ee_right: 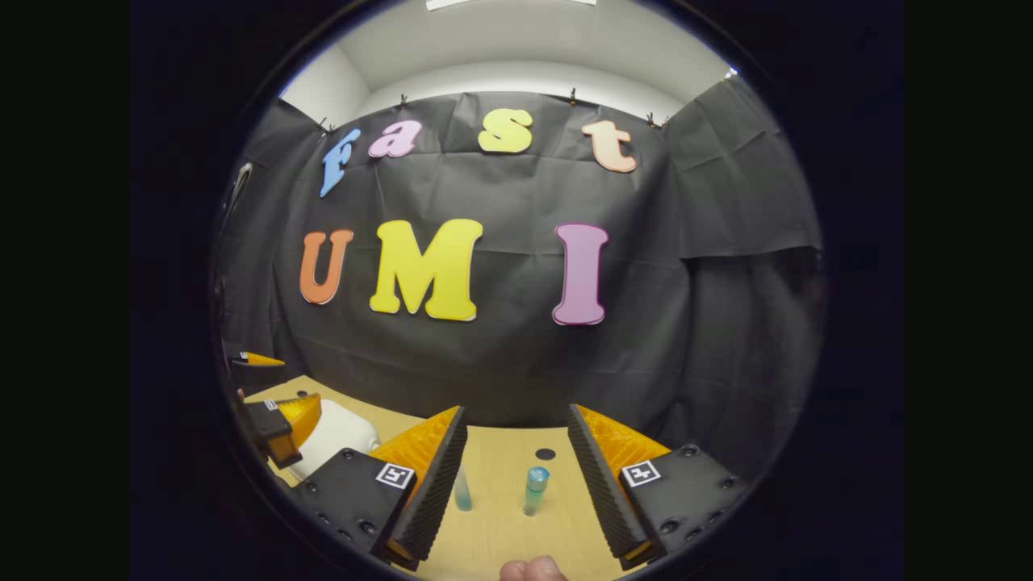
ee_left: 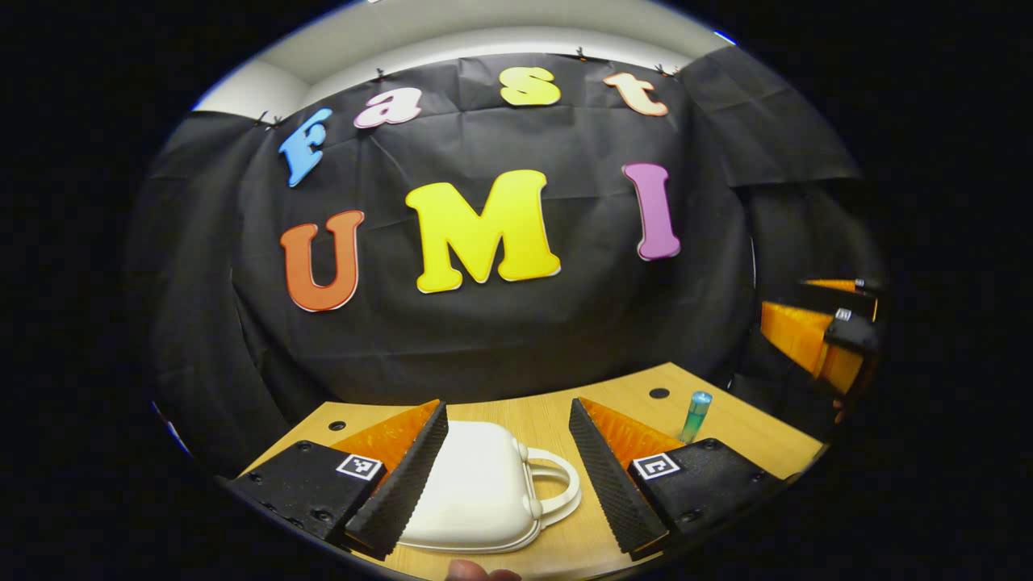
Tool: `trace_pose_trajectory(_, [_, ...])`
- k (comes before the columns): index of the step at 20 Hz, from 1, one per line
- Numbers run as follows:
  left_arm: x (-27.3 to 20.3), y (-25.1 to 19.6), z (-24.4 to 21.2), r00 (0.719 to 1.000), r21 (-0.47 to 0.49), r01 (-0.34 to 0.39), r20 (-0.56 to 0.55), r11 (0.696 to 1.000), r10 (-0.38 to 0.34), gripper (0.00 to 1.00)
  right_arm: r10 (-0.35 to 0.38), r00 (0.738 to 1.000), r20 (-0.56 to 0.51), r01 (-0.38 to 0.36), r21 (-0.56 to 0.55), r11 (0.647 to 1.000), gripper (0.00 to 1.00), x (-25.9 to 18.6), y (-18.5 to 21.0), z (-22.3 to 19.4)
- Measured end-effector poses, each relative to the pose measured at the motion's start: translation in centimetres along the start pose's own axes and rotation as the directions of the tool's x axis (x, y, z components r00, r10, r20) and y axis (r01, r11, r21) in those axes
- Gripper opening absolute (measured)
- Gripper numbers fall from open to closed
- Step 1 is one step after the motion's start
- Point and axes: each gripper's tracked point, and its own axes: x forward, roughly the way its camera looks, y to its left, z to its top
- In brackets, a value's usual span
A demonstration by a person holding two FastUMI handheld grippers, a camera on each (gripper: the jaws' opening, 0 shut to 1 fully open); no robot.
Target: First open the suitcase, pack the skin care products into it, and then close the suitcase.
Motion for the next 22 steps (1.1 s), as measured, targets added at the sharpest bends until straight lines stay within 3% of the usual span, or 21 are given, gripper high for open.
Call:
trace_pose_trajectory(3, [0.7,-1.8,-2.6,0.998,0.156,0.046,-0.056,0.987,-0.037,0.99,-0.043,0.999,-0.019,0.043,-0.021,0.999,0.74,-0.3,-2.5,-1.1])
trace_pose_trajectory(5, [1.6,-3.7,-5.1,0.991,0.269,0.100,-0.110,0.958,-0.073,0.98,-0.073,0.997,-0.038,0.072,-0.032,0.997,0.73,-0.7,-4.3,-1.9])
trace_pose_trajectory(9, [3.2,-6.3,-10.3,0.967,0.479,0.206,-0.235,0.853,-0.102,0.97,-0.142,0.987,-0.081,0.140,-0.027,0.990,0.74,-1.4,-7.8,-3.6])
trace_pose_trajectory(12, [5.3,-6.1,-13.4,0.952,0.617,0.245,-0.299,0.748,-0.065,0.97,-0.177,0.980,-0.087,0.175,-0.026,0.984,0.75,-1.8,-9.5,-4.0])
trace_pose_trajectory(14, [6.2,-6.5,-15.4,0.937,0.660,0.281,-0.346,0.697,-0.051,0.97,-0.192,0.977,-0.096,0.191,-0.025,0.981,0.75,-1.9,-10.5,-4.4])
trace_pose_trajectory(18, [7.6,-5.8,-17.6,0.914,0.698,0.313,-0.405,0.644,-0.004,0.95,-0.224,0.968,-0.113,0.225,-0.012,0.974,0.75,-2.2,-12.1,-5.2])
trace_pose_trajectory(20, [8.4,-5.6,-18.4,0.902,0.714,0.328,-0.431,0.619,0.020,0.88,-0.229,0.966,-0.119,0.230,-0.011,0.973,0.75,-2.4,-12.3,-5.4])
trace_pose_trajectory(21, [8.6,-5.5,-19.2,0.890,0.718,0.342,-0.454,0.606,0.035,0.76,-0.230,0.965,-0.123,0.230,-0.011,0.973,0.75,-2.4,-12.4,-5.7])
trace_pose_trajectory(22, [8.9,-5.4,-20.0,0.878,0.715,0.360,-0.477,0.599,0.043,0.73,-0.230,0.965,-0.126,0.231,-0.010,0.973,0.75,-2.4,-12.4,-5.7])
